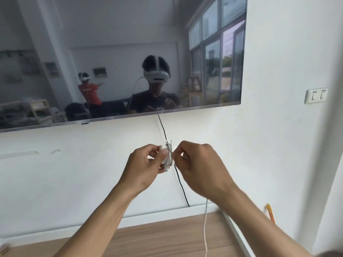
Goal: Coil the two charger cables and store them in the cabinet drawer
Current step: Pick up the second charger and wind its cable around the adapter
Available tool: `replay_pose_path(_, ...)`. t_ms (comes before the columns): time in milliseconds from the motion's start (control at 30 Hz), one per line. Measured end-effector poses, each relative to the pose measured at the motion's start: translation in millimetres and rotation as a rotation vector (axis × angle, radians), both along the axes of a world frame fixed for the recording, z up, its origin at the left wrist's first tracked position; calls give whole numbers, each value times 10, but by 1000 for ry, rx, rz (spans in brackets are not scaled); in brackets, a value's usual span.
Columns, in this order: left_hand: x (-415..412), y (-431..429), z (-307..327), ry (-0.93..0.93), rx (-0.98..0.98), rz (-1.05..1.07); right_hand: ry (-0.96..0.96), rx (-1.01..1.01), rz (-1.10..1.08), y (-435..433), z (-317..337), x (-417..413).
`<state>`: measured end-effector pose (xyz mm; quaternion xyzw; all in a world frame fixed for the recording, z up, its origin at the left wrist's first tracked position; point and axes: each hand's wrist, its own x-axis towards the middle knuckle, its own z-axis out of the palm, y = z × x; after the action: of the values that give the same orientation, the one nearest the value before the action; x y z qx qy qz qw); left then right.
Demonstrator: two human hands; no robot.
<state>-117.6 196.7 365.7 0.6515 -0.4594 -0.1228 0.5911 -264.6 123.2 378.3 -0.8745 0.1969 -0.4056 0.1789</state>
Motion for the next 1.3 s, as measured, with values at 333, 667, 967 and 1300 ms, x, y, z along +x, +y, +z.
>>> replay_pose_path(333,-197,-24,-124,716,-141,-246,-89,106,-33,-55,-202,19)
replay_pose_path(667,-273,-98,-119,877,-125,-446,-71,156,16,-278,-329,-112)
replay_pose_path(967,-180,-164,-122,710,-5,-442,31,86,66,-358,-147,-247)
replay_pose_path(1300,-174,-78,-162,593,-37,-461,34,117,146,-381,32,-215)
